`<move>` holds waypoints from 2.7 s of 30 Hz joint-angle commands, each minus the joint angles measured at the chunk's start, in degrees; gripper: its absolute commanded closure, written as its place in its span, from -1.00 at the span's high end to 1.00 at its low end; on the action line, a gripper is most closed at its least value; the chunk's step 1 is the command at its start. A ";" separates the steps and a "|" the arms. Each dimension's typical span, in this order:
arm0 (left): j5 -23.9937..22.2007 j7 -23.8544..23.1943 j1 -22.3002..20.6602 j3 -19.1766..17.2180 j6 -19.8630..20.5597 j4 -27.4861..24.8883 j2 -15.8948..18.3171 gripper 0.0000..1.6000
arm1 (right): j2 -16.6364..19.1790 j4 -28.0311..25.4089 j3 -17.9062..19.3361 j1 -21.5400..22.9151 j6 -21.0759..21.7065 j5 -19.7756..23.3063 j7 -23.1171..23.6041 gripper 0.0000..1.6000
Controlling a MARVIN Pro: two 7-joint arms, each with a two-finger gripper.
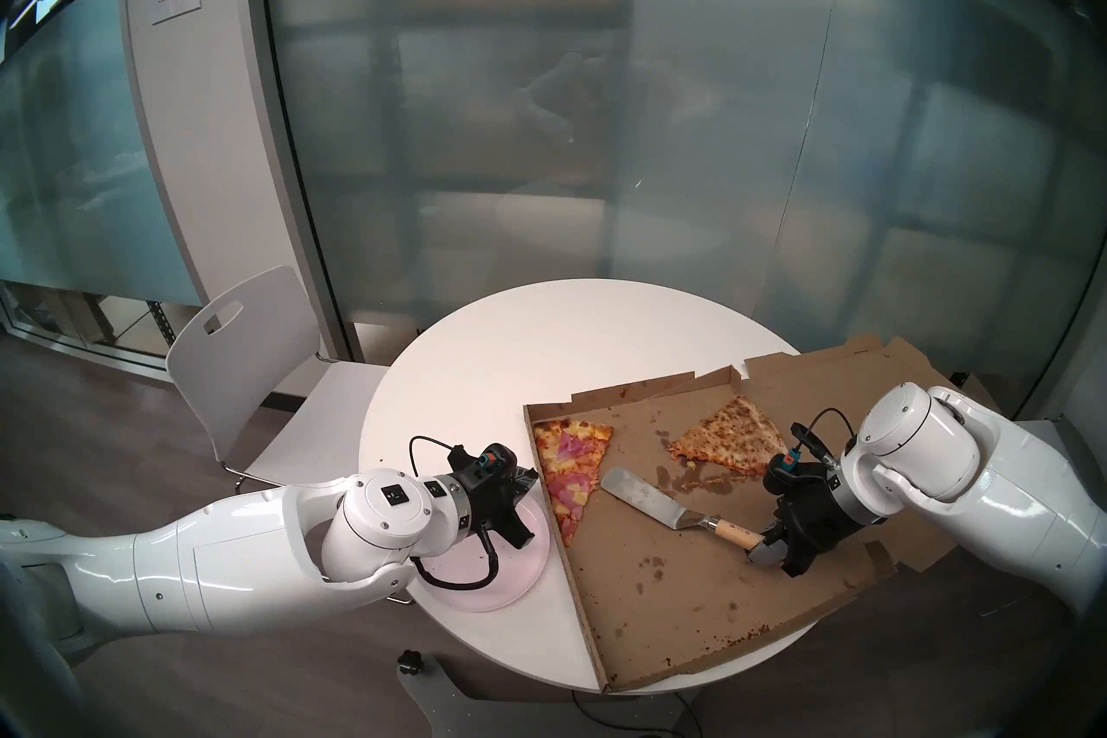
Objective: Put pizza slice onto the plate
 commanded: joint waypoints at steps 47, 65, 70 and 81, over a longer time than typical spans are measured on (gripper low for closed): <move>1.96 0.98 0.58 2.18 2.17 1.02 -5.04 -1.00 | 0.57 5.26 -12.70 15.11 -1.21 -2.08 5.51 -1.00; 1.57 2.42 0.93 2.23 2.68 -0.29 -5.11 -1.00 | 1.06 5.27 -16.81 21.62 -0.30 -0.31 7.81 -1.00; 1.36 2.83 1.07 2.32 2.71 -0.83 -4.77 -1.00 | 1.75 4.77 -19.06 23.48 -0.13 1.51 6.94 -1.00; 0.75 3.73 1.48 2.31 2.48 -1.95 -3.56 -1.00 | 1.12 5.78 -24.17 27.46 -0.76 2.82 6.58 -1.00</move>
